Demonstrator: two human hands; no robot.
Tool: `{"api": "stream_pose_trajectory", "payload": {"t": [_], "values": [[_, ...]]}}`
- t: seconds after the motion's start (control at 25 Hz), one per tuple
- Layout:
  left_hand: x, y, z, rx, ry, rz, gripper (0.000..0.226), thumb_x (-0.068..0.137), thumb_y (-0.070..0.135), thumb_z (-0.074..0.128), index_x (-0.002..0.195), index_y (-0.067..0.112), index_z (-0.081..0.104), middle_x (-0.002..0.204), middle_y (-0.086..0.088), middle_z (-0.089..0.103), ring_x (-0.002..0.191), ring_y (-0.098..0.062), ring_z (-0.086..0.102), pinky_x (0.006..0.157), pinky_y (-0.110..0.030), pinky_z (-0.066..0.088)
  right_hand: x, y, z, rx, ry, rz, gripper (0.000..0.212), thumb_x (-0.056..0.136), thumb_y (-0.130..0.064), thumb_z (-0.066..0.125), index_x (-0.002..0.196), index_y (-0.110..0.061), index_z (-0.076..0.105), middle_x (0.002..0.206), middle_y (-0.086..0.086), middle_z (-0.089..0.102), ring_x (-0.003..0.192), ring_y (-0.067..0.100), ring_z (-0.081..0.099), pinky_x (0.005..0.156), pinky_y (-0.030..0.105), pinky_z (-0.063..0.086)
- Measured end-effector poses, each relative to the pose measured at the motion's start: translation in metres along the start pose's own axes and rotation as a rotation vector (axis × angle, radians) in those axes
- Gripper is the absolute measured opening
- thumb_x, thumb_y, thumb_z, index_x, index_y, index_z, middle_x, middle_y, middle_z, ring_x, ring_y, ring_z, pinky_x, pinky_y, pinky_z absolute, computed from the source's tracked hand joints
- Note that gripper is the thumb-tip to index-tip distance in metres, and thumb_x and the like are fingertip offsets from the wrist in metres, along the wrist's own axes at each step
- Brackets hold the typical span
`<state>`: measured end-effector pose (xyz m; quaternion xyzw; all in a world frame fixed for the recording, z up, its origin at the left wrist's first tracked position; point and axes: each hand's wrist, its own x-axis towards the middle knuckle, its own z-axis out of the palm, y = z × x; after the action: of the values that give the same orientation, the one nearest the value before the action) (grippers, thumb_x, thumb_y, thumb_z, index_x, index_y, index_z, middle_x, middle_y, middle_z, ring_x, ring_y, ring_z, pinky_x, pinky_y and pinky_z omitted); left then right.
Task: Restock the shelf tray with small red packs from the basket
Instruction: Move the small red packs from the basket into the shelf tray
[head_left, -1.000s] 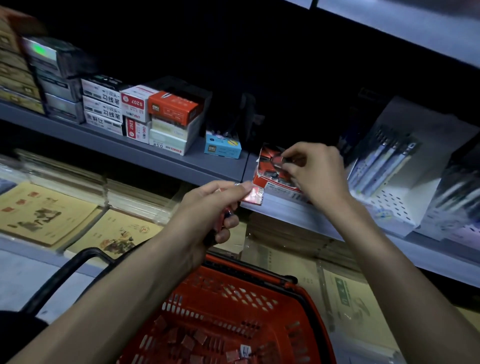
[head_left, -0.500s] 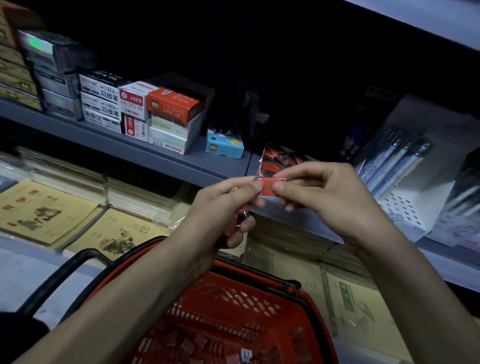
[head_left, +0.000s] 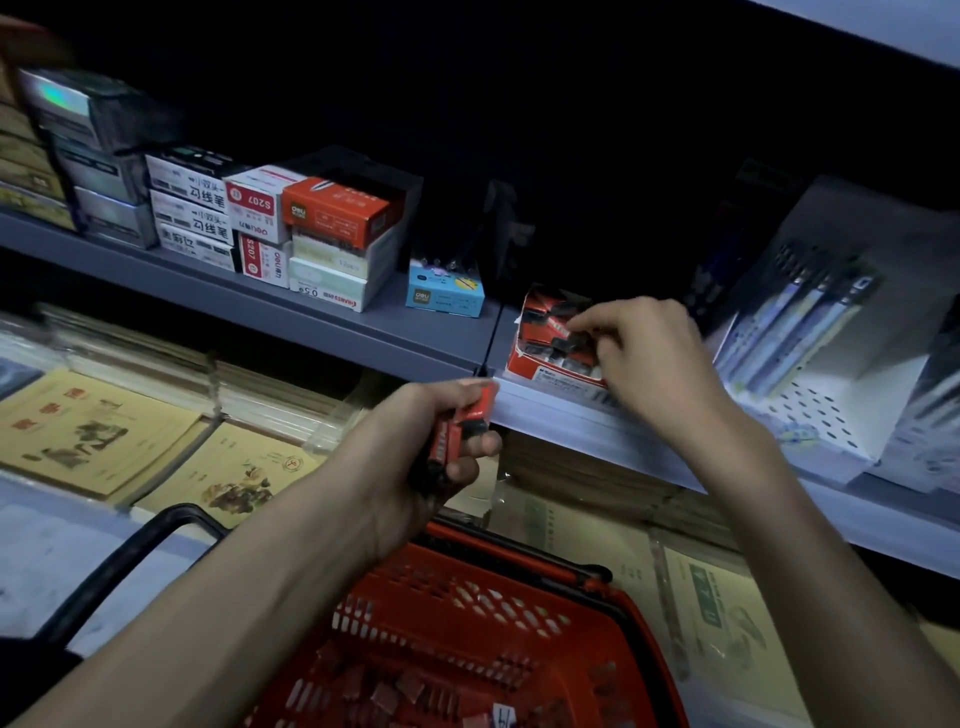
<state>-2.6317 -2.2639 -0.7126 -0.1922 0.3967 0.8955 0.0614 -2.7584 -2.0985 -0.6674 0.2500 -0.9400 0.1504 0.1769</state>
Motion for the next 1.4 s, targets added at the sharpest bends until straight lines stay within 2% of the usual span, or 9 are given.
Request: {"api": "stream_pose_trajectory", "payload": {"t": [0.12,0.24,0.36,0.52,0.68,0.96,1.16,1.28,1.4], "values": [[0.002,0.0,-0.001,0.055,-0.003,0.112,0.022,0.099,0.017,0.064,0.118,0.013,0.074,0.063,0.005,0.065,0.047,-0.007,0.052,0.032,-0.015,0.029,-0.006,-0.01,-0.021,0.249,0.095,0.077,0.03,0.094,-0.008,0.06,0.103,-0.028,0.079,0.1,-0.009,0.076,0.084,0.0,0.067,0.074,0.004,0.047],[0.001,-0.006,0.002,0.13,-0.055,0.214,0.032,0.089,0.024,0.075,0.119,0.011,0.074,0.075,0.006,0.067,0.051,-0.005,0.05,0.034,-0.014,0.029,-0.021,-0.036,-0.039,0.667,-0.162,0.206,0.008,0.094,-0.022,0.072,0.092,-0.02,0.08,0.078,0.003,0.077,0.07,0.015,0.073,0.059,0.021,0.056],[-0.001,-0.012,0.008,0.154,-0.07,0.229,0.039,0.082,0.029,0.078,0.114,0.006,0.073,0.075,0.004,0.064,0.05,-0.004,0.046,0.034,-0.014,0.029,-0.034,-0.049,-0.046,0.838,-0.39,0.264,0.011,0.09,-0.004,0.073,0.099,0.002,0.076,0.081,0.027,0.074,0.068,0.029,0.07,0.058,0.024,0.06],[0.001,-0.012,0.012,0.039,-0.01,0.054,0.024,0.097,0.031,0.066,0.104,0.008,0.07,0.066,0.003,0.066,0.048,-0.008,0.045,0.033,-0.017,0.031,-0.037,-0.032,-0.059,0.772,-0.201,0.347,0.008,0.086,-0.002,0.077,0.093,-0.005,0.078,0.075,0.017,0.076,0.065,0.025,0.074,0.06,0.026,0.061],[-0.003,-0.008,0.001,-0.222,0.041,-0.202,0.019,0.098,0.01,0.052,0.1,-0.002,0.066,0.081,-0.015,0.055,0.066,-0.016,0.052,0.046,-0.022,0.051,-0.026,0.005,-0.054,0.239,0.11,0.226,0.01,0.086,-0.015,0.079,0.094,-0.02,0.081,0.081,-0.006,0.076,0.077,0.008,0.073,0.076,0.023,0.053],[-0.007,-0.004,-0.001,-0.288,0.057,-0.241,0.049,0.081,-0.017,0.025,0.116,-0.01,0.058,0.106,-0.022,0.044,0.085,-0.028,0.052,0.089,-0.058,0.054,-0.011,0.019,-0.021,0.044,-0.078,0.138,0.01,0.084,-0.014,0.081,0.084,-0.024,0.081,0.085,-0.005,0.075,0.088,0.014,0.07,0.084,0.034,0.056],[-0.002,-0.011,0.001,-0.239,-0.023,-0.096,0.035,0.093,-0.017,0.052,0.126,-0.007,0.06,0.111,-0.034,0.069,0.095,-0.036,0.072,0.095,-0.046,0.058,-0.028,-0.009,-0.038,0.253,0.018,0.127,0.009,0.093,-0.026,0.071,0.09,-0.027,0.08,0.082,-0.013,0.076,0.083,0.0,0.07,0.074,0.015,0.051],[-0.002,-0.014,0.003,-0.188,-0.014,0.047,0.036,0.081,-0.004,0.072,0.117,-0.001,0.068,0.105,-0.025,0.077,0.093,-0.027,0.078,0.079,-0.033,0.065,-0.048,-0.041,-0.046,0.655,-0.28,0.237,0.022,0.081,-0.04,0.081,0.089,-0.019,0.079,0.074,0.006,0.076,0.067,0.019,0.073,0.064,0.035,0.062],[-0.005,-0.016,0.007,-0.186,-0.008,0.07,0.03,0.08,-0.001,0.072,0.111,0.002,0.073,0.095,-0.017,0.08,0.076,-0.018,0.078,0.073,-0.029,0.065,-0.063,-0.05,-0.034,0.714,-0.401,0.295,0.019,0.078,-0.019,0.087,0.094,-0.017,0.078,0.077,0.015,0.075,0.069,0.029,0.075,0.069,0.039,0.064]]}}
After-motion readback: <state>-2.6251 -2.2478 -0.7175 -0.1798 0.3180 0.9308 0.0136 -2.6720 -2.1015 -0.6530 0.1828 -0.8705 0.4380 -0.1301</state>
